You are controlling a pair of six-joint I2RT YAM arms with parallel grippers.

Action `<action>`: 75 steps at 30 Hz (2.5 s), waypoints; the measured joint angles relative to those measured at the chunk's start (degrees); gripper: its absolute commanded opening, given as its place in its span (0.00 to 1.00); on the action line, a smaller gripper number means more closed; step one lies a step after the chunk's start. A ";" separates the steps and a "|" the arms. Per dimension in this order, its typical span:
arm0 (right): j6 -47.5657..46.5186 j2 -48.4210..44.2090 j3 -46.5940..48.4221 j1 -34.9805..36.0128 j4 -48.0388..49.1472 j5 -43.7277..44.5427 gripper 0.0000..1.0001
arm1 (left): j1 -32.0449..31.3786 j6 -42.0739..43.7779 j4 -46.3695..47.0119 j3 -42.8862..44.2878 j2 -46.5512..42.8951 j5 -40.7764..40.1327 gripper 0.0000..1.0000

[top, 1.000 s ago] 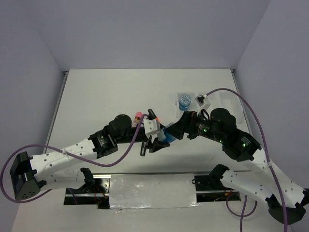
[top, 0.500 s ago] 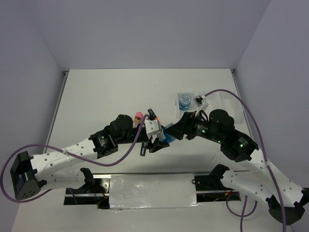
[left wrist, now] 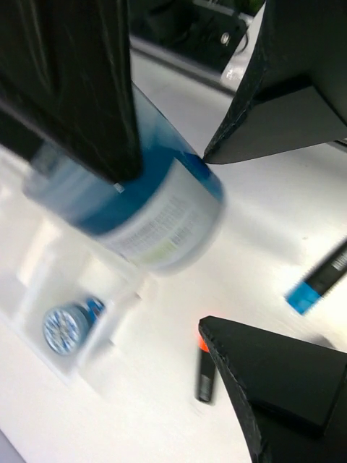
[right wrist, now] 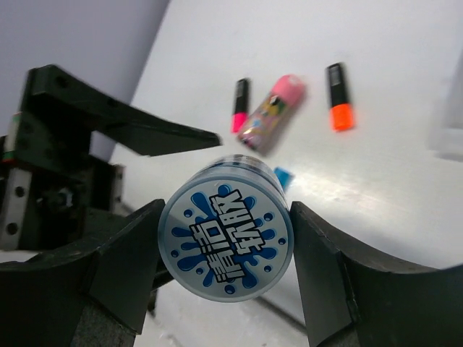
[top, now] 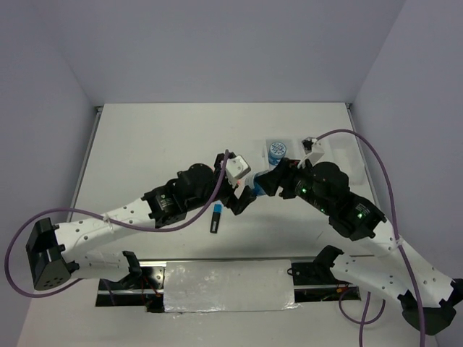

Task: Sort the stationery into containers
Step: Place the stationery in the storage box.

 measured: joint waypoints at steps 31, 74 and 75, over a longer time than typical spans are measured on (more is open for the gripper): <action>-15.82 38.64 7.28 -20.98 5.14 15.67 0.00 | 7.17 -15.65 -42.07 -5.53 -33.94 -29.38 0.99; -19.37 41.88 -1.29 -22.93 22.47 12.50 0.83 | 7.74 -15.56 -40.24 -6.43 -35.39 -27.34 0.99; -19.37 41.35 -0.72 -22.93 22.18 12.55 0.83 | 7.82 -15.65 -40.26 -6.43 -34.99 -27.69 0.99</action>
